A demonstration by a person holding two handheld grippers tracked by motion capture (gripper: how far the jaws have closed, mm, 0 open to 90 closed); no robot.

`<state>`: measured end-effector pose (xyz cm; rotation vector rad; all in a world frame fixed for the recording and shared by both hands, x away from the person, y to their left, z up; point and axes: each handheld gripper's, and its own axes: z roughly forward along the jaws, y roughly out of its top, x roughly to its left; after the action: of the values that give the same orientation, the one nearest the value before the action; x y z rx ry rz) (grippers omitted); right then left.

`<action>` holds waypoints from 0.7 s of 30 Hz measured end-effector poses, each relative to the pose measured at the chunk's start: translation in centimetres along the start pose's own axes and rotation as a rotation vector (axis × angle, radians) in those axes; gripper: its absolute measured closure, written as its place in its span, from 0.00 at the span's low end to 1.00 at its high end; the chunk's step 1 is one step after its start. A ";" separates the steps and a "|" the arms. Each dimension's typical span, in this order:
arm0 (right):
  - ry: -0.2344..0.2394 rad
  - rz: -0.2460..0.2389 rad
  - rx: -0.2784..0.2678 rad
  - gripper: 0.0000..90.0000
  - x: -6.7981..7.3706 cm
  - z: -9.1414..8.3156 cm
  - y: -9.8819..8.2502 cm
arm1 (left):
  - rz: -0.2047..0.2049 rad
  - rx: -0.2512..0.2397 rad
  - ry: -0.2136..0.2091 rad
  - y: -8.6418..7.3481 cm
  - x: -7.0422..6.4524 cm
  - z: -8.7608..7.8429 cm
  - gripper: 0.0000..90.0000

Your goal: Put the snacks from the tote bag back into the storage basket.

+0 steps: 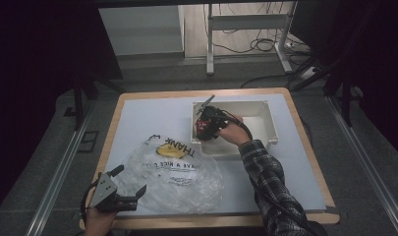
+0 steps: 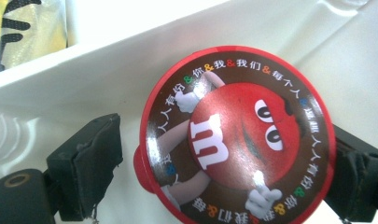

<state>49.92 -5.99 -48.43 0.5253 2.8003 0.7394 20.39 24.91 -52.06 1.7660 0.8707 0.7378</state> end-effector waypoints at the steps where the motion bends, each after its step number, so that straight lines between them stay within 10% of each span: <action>1: 0.001 0.001 -0.001 0.11 0.0 -0.1 0.0 | 0.001 0.001 0.000 0.0 0.0 0.0 0.00; 21: -0.027 -0.004 -0.041 0.10 0.5 -1.8 -0.6 | 0.011 0.008 0.005 0.0 -0.1 0.1 0.00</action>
<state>48.82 -7.08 -47.22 0.5180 2.7545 0.7813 20.40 24.80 -52.10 1.7780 0.8685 0.7468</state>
